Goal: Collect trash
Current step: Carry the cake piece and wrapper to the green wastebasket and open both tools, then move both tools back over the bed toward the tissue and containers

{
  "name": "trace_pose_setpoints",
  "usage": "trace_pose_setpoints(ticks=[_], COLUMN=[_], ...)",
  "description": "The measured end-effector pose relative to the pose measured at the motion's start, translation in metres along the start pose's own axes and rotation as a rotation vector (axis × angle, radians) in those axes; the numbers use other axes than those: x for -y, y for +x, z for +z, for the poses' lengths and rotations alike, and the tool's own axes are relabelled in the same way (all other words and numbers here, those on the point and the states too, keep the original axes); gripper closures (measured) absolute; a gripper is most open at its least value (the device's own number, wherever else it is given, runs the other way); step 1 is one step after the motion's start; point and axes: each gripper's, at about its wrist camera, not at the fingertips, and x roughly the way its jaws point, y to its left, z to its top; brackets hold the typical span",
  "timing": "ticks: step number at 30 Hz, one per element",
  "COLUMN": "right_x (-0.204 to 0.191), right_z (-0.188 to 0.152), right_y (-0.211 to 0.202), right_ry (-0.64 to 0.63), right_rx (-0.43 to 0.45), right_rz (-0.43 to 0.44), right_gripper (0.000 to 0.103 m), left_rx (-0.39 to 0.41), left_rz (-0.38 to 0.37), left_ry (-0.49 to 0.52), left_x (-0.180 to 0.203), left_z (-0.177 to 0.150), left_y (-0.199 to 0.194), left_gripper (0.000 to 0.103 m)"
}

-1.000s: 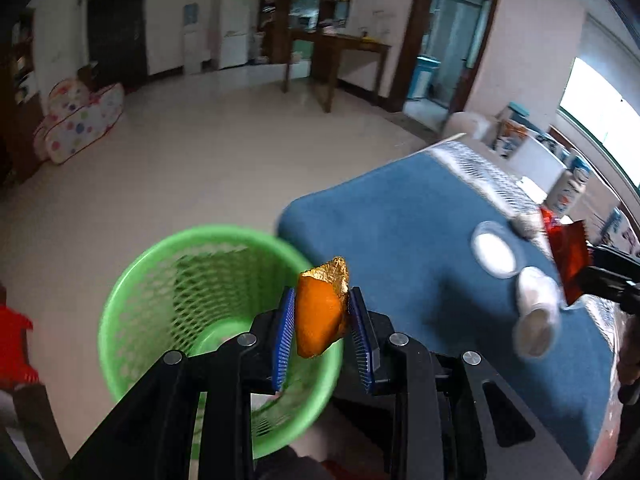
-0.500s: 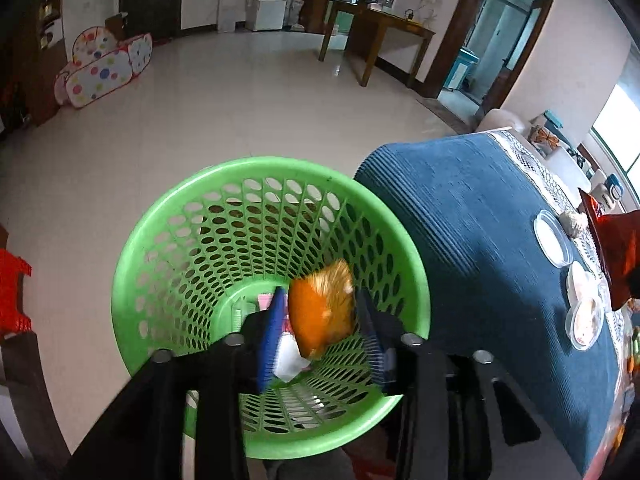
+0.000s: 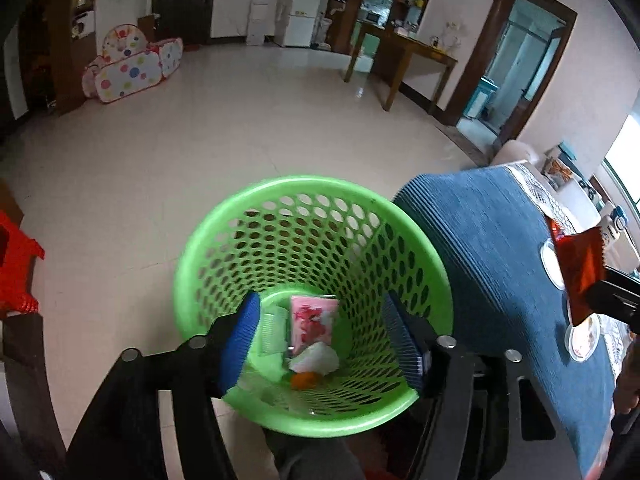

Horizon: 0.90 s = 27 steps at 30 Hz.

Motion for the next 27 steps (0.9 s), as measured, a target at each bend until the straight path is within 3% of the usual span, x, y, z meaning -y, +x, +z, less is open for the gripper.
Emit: trace_pose_setpoints(ticks=[13, 15, 27], right_x=[-0.031, -0.034, -0.036], right_z=[0.011, 0.011, 0.008], right_y=[0.053, 0.058, 0.059], right_ry=[0.026, 0.029, 0.036], right_rx=[-0.040, -0.043, -0.049], right_rz=[0.083, 0.092, 0.100], right_gripper=[0.026, 0.020, 0.012], left_rx=[0.064, 0.066, 0.072], left_rz=[0.043, 0.041, 0.039], left_ry=[-0.066, -0.075, -0.098], left_x=[-0.037, -0.040, -0.044], left_z=[-0.012, -0.013, -0.014], left_y=[-0.041, -0.043, -0.046], left_gripper=[0.035, 0.035, 0.032])
